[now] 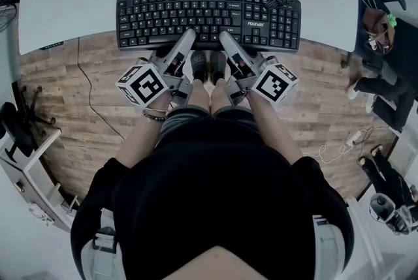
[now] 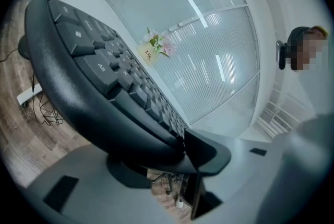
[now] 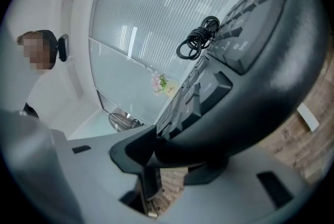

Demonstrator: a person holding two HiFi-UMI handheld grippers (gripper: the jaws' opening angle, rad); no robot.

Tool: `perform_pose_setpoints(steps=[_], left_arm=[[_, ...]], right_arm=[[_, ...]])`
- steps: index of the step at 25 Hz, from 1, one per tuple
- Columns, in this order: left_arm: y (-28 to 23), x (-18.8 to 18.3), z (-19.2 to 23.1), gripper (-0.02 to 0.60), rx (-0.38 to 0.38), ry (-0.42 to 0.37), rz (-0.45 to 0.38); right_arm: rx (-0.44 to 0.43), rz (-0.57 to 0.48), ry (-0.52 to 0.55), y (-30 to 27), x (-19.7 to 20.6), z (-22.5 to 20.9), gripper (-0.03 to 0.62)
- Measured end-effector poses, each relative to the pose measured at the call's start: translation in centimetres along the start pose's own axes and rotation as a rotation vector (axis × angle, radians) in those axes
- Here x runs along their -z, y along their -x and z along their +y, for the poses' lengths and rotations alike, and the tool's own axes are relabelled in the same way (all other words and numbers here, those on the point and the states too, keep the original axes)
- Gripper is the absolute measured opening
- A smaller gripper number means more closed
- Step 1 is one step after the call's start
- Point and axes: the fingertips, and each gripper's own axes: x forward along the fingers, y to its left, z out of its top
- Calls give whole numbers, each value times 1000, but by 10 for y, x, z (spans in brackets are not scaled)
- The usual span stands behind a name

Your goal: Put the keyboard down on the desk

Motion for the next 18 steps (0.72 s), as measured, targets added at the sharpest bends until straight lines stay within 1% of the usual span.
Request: perform_pose_setpoints(steps=[3,7,18], left_arm=[[0,5,4,204,1,8,10],[-1,-1,2,208,4,8,13],[-2,-3,1,215,19,-23,9]], right_arm=[[0,9,-8,1,3,-4,163],[0,10,-3,-3,0,-1,177],[-5,20,-23,-3,1,-1,181]])
